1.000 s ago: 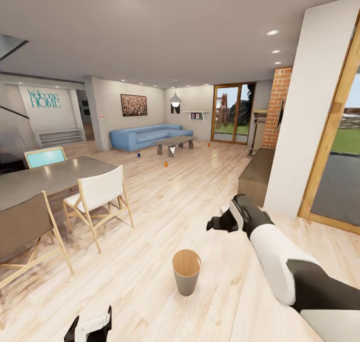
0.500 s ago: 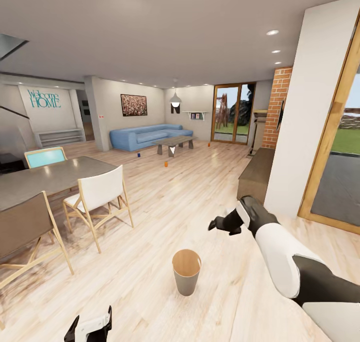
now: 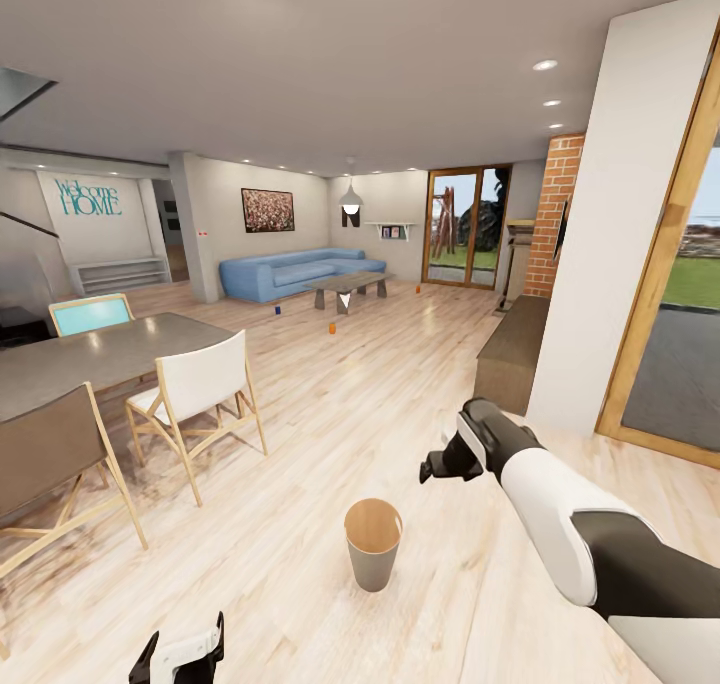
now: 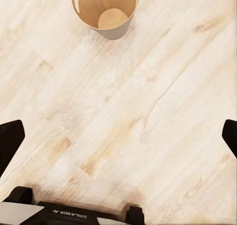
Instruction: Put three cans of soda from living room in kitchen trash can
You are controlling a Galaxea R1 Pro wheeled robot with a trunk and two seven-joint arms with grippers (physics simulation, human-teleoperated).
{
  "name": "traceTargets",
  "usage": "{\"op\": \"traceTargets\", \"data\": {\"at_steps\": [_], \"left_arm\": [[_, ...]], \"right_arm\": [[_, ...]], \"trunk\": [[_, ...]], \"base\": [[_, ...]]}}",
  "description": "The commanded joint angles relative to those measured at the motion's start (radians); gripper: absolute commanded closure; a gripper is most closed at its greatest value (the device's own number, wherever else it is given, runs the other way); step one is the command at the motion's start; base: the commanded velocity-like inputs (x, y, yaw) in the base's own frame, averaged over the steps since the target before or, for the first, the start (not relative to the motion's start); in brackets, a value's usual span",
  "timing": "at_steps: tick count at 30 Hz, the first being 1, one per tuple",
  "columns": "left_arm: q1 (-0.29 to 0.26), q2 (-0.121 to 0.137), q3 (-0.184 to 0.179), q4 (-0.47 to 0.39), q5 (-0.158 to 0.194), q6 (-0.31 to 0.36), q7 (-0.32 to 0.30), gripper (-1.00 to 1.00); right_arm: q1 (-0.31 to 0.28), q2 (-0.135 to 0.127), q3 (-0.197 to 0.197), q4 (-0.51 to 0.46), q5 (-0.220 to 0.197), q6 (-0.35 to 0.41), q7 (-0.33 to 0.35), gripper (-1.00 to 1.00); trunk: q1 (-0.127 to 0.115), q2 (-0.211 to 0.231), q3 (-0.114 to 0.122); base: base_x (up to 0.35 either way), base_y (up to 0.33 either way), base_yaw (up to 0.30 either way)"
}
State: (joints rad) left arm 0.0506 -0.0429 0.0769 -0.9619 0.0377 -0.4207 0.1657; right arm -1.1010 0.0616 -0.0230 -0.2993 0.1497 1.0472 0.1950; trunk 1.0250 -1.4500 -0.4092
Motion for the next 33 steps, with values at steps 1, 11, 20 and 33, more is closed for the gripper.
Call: {"op": "traceTargets", "data": {"at_steps": [1, 11, 20, 33], "left_arm": [[0.000, 0.000, 0.000, 0.000, 0.000, 0.000, 0.000, -1.00], [0.000, 0.000, -0.001, -0.001, -0.002, 0.001, -0.002, -1.00], [0.000, 0.000, -0.003, -0.001, -0.002, 0.003, -0.004, -1.00], [0.000, 0.000, -0.002, -0.001, -0.003, 0.003, -0.004, -1.00]], "right_arm": [[0.000, 0.000, 0.002, 0.002, 0.000, 0.000, -0.001, -1.00], [0.000, 0.001, 0.011, 0.008, 0.001, 0.000, -0.003, -1.00], [0.000, 0.001, 0.014, 0.007, 0.001, 0.000, -0.005, -1.00], [0.001, 0.001, 0.013, 0.006, 0.001, 0.000, -0.028, -1.00]], "trunk": [[0.000, 0.000, 0.000], [0.000, 0.000, 0.000], [0.000, 0.000, 0.000], [0.000, 0.000, 0.000]], "base": [[0.000, 0.000, 0.000], [0.003, 0.000, 0.000], [0.178, 0.033, 0.000], [0.298, 0.005, 0.000]]}}
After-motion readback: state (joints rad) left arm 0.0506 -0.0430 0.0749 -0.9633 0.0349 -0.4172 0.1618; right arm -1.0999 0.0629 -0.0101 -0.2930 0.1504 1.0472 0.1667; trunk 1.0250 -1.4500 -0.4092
